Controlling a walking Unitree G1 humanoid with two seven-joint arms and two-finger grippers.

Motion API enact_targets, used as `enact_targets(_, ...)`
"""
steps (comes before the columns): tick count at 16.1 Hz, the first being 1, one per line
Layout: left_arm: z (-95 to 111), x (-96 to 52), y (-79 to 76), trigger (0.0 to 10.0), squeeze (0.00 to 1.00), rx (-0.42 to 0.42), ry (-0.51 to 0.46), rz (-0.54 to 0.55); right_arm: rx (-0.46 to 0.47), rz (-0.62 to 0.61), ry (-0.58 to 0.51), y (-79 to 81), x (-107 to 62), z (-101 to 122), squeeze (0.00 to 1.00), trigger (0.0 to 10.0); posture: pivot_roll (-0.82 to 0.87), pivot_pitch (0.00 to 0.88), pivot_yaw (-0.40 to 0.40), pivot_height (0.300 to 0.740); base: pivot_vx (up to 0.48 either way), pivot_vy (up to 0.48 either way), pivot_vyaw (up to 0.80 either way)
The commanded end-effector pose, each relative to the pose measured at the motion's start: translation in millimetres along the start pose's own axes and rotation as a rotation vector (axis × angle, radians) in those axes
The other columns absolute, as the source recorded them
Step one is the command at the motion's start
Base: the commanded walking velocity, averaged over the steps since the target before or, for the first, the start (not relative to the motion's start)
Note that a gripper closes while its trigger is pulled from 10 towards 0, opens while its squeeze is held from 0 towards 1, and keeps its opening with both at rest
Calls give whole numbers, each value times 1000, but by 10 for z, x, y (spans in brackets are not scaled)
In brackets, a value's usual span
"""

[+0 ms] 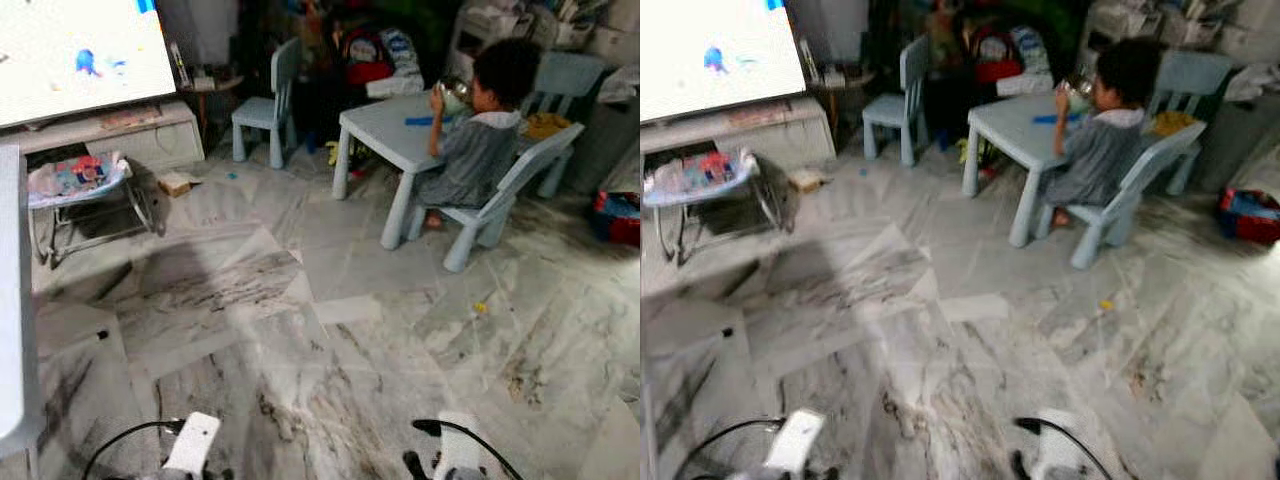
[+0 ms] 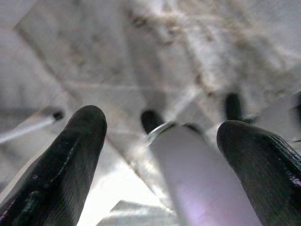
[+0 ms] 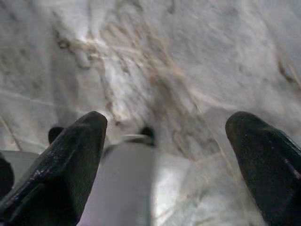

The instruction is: Hang keys on a hook

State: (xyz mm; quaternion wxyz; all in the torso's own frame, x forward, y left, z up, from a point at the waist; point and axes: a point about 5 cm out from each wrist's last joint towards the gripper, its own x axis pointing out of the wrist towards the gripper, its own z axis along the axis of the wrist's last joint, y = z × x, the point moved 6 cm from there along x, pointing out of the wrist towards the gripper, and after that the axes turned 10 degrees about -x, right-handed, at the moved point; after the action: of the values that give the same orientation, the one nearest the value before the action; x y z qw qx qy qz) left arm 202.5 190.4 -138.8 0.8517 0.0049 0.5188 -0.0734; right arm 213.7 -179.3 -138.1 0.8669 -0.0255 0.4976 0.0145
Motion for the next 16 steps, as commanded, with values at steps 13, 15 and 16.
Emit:
enact_targets(13, 115, 31, -30, 10000, 0, 76, -6, 51, 196, -112, -44, -374, -32, 123, 0, 10000, -90, 0, -8, 740, 0, 0, -284)
enact_targets(15, 108, 34, -29, 10000, 0, 92, 2, 64, 191, -115, -41, -388, -34, 125, 0, 10000, -88, 0, -7, 740, 0, 0, -731)
enact_targets(16, 118, 32, -22, 10000, 0, 86, -7, 64, 191, -114, -43, -382, -33, 132, 0, 10000, -87, 0, -7, 740, 0, 0, -731)
